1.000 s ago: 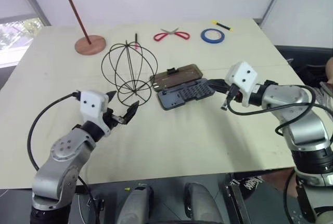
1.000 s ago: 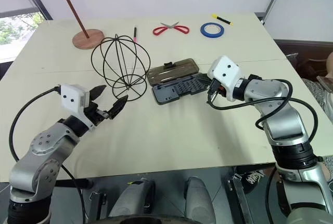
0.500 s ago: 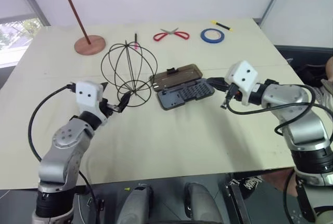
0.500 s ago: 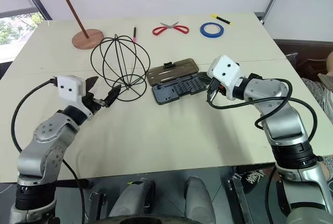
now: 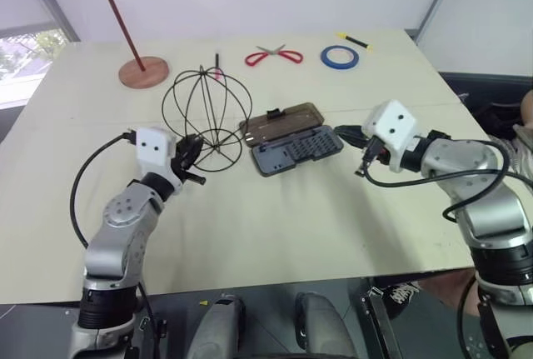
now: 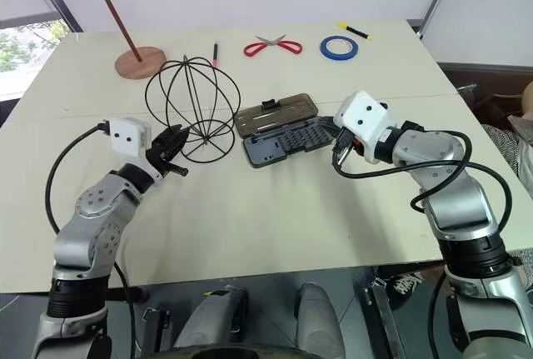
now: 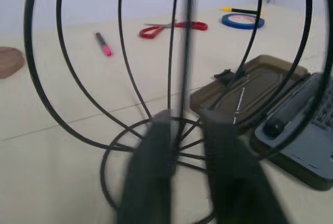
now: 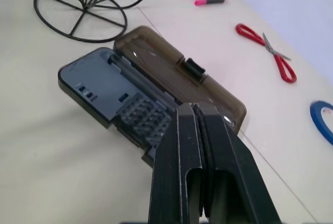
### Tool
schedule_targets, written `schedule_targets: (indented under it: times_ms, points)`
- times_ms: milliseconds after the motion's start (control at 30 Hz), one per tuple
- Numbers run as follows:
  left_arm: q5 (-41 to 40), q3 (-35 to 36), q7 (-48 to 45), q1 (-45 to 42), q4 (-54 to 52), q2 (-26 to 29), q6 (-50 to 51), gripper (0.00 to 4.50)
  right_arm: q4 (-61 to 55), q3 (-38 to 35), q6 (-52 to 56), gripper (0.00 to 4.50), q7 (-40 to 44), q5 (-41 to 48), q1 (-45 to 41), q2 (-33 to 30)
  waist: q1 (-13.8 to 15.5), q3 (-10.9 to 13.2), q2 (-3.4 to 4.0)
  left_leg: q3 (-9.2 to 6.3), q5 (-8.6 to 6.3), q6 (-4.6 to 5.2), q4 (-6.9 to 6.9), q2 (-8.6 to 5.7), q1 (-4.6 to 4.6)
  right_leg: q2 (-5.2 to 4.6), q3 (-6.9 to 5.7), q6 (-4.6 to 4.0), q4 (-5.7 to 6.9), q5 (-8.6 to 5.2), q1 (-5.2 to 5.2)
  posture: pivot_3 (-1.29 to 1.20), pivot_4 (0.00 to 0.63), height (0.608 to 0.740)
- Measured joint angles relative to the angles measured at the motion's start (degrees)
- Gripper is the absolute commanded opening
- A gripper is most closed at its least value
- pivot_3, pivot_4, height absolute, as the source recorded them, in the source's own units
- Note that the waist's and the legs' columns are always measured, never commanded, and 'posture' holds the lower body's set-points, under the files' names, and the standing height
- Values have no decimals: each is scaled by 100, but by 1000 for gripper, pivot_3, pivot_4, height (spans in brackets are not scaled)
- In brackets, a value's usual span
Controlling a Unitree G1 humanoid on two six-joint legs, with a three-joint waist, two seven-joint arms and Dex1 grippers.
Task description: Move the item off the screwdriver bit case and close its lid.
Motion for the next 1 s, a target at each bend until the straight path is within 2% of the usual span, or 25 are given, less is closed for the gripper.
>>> schedule_targets:
  times_ms: [167,300,567,1000]
  points:
    - [81,7,79,-12,6,-49,-28,50,-1,0,0,0,-12,0,13,0,0,0,0,0,0,0,0,0,0,0,0,0,0,0,0,0,150,740]
    - [258,130,489,-139,167,-186,-97,50,0,11,-21,0,-12,-5,9,4,3,0,-1,-1,0,0,1,-1,0,1,0,0,1,0,0,0,150,740]
    - [873,1112,1817,-597,881,-127,-609,50,138,92,-140,0,56,-51,-152,43,-2,1,-2,-1,0,0,-2,-1,-1,1,-1,2,1,1,-4,0,150,740]
    - [1603,2434,3351,-280,1804,169,-1566,50,302,284,-262,0,211,-97,-260,143,-6,2,-5,-2,0,-2,-2,-1,-1,1,-1,7,2,4,-7,0,150,740]
